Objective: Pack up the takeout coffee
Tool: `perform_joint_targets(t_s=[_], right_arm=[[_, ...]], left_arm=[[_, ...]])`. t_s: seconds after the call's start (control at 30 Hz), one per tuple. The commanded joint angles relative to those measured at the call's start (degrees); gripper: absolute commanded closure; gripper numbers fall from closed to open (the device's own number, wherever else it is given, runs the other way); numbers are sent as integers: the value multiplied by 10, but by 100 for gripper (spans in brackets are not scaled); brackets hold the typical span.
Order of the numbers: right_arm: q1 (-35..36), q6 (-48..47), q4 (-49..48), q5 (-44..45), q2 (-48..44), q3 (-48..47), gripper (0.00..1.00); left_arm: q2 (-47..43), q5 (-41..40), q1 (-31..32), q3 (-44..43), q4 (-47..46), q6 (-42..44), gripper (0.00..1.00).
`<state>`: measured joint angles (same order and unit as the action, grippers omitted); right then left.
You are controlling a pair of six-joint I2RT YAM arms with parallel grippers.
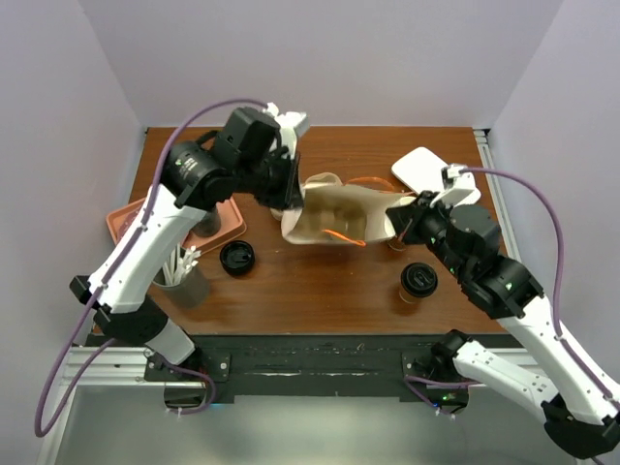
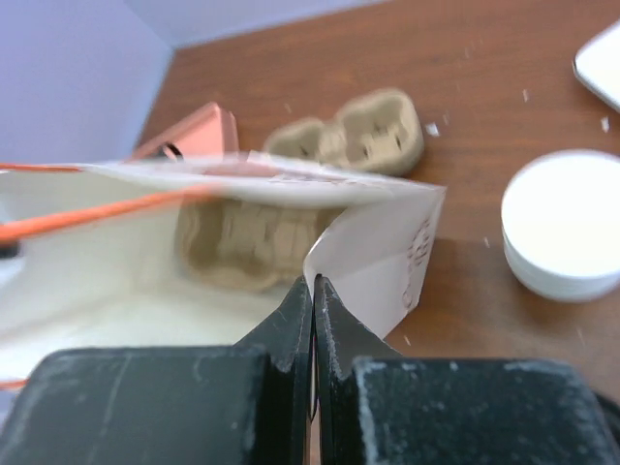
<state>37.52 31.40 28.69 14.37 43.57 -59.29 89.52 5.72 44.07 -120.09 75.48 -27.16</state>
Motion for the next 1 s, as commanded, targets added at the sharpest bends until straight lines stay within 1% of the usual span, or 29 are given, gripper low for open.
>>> perform_joint_targets(t_s=[0.0,0.03,0.07,0.1,0.17,0.23,0.3,0.33,0.37,0.4,0.43,0.47,0.5,0.53,0.6,0.67,0.73,0.8,0.83,0.87,0.93,0.97], right_arm=[[-2,-1,-26,15,-16,-17,100],[-2,27,-23,3,-24,5,100],[-2,41,-28,-7,-34,56,100],[-1,48,-38,-14,-54,78,100],[-2,53,-43,-12,-74,104,100],[-1,38,-55,-9,-76,106,100],[-1,25,-43,-9,-58,78,100],[-1,7,-40,-12,-44,60,100],[-2,-1,-39,-12,-40,30,100],[-1,-3,-50,-14,-43,29,100],[-1,2,-61,-15,-52,60,100],[-1,7,-69,-18,-55,79,100],[-2,16,-54,-22,-57,95,100],[-1,31,-48,-25,-59,121,100],[-1,34,-35,-24,-73,130,100],[-1,17,-32,-3,-78,110,100],[-2,-12,-32,-5,-68,92,100],[-2,-20,-21,-6,-51,85,100],[-1,-22,-17,-5,-46,74,100],[-1,-20,-6,-4,-43,66,100],[-2,-18,16,3,-28,32,100],[-1,-15,46,11,-22,21,100]], left_arm=[[-27,5,1,-23,-20,-1,100],[-43,5,1,20,-44,-1,100],[-72,11,1,87,-58,-2,100],[-77,19,1,93,-68,-5,100],[-64,5,1,44,-57,-4,100],[-51,-11,1,23,-25,17,100],[-30,1,1,0,-9,27,100],[-18,2,1,-54,-1,27,100],[1,6,1,-81,0,27,100],[7,3,1,-101,-2,19,100],[5,-3,1,-82,-3,18,100],[-12,-5,1,-42,-8,24,100],[-25,-8,0,3,-21,34,100],[-36,-4,0,65,-31,35,100],[-60,-4,0,74,-49,29,100],[-49,-15,0,28,-40,36,100],[-35,-26,1,7,-7,44,100],[-34,-15,1,29,-4,47,100],[-38,-10,1,55,-9,43,100],[-50,-9,1,67,-16,34,98],[-64,-12,1,98,-28,26,88],[-73,-17,1,106,-29,23,83]])
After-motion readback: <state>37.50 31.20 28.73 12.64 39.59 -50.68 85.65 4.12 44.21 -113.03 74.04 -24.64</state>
